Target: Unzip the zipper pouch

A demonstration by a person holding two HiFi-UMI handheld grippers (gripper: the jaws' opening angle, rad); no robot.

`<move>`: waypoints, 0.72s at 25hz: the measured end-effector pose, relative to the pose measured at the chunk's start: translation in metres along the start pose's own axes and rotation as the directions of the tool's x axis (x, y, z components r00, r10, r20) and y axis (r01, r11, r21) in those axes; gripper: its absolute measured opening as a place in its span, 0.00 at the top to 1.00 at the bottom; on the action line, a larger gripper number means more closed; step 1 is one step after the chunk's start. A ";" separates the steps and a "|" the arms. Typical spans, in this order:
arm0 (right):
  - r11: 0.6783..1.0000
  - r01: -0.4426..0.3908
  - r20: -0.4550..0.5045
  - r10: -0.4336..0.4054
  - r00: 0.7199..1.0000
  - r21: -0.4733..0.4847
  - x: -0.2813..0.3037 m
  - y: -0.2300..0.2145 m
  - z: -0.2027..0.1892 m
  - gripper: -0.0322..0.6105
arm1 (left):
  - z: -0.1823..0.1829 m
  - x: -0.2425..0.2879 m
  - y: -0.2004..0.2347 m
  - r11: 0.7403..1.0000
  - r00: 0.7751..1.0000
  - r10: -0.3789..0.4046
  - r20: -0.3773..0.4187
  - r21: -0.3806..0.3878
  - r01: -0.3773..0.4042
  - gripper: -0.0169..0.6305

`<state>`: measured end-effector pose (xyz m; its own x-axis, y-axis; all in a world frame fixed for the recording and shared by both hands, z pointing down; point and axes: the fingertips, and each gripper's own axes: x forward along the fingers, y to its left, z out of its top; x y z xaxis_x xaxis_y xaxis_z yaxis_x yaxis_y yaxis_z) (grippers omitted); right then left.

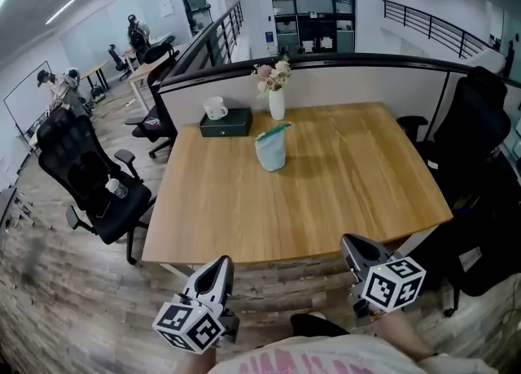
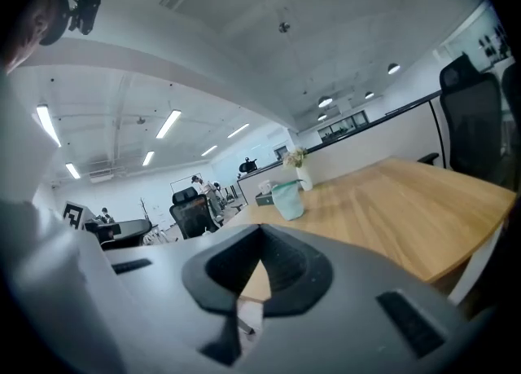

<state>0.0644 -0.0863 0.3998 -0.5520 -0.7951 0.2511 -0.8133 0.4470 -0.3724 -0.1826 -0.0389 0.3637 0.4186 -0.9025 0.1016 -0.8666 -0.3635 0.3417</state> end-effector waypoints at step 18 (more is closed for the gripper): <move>0.997 -0.033 -0.123 0.025 0.992 -0.065 0.240 -0.119 0.073 0.95 | 0.013 0.240 0.132 0.993 0.993 0.115 -0.029 -0.018 -0.116 0.97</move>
<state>0.0426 -0.3602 0.4393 -0.5905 -0.7273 0.3497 -0.8048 0.4989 -0.3215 -0.2004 -0.3067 0.4207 0.3235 -0.9312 0.1678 -0.9045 -0.2522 0.3440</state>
